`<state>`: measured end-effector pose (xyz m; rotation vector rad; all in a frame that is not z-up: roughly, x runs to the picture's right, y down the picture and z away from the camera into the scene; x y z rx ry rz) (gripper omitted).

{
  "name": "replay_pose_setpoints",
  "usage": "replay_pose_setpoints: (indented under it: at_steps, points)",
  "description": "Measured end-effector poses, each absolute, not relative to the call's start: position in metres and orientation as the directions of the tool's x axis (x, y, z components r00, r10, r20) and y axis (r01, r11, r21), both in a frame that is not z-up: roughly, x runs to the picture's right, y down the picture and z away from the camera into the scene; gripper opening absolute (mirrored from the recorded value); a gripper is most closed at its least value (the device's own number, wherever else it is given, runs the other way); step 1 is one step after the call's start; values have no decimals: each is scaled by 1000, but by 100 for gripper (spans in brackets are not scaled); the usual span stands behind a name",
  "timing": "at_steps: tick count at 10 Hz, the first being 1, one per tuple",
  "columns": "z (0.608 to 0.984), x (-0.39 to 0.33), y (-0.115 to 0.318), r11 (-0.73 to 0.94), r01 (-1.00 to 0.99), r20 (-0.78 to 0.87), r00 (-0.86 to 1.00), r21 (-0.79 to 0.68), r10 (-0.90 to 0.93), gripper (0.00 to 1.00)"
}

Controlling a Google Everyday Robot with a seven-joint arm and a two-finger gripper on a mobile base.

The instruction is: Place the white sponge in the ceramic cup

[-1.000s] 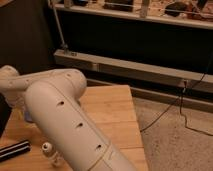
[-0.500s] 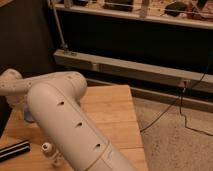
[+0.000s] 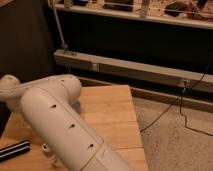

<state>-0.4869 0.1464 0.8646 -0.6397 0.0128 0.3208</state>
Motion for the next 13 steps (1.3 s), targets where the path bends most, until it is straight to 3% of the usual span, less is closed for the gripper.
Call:
replay_pose_setpoints:
  at_steps: [1, 2, 6, 7, 13]
  points:
    - [867, -488, 148, 756, -301, -115, 950, -582, 290, 64]
    - [870, -487, 148, 758, -306, -124, 949, -575, 289, 56]
    - [879, -477, 150, 771, -316, -177, 949, -553, 262, 9]
    - [877, -475, 145, 776, -318, -186, 948, -544, 259, 3]
    - [817, -420, 67, 781, -418, -239, 908, -464, 344, 0]
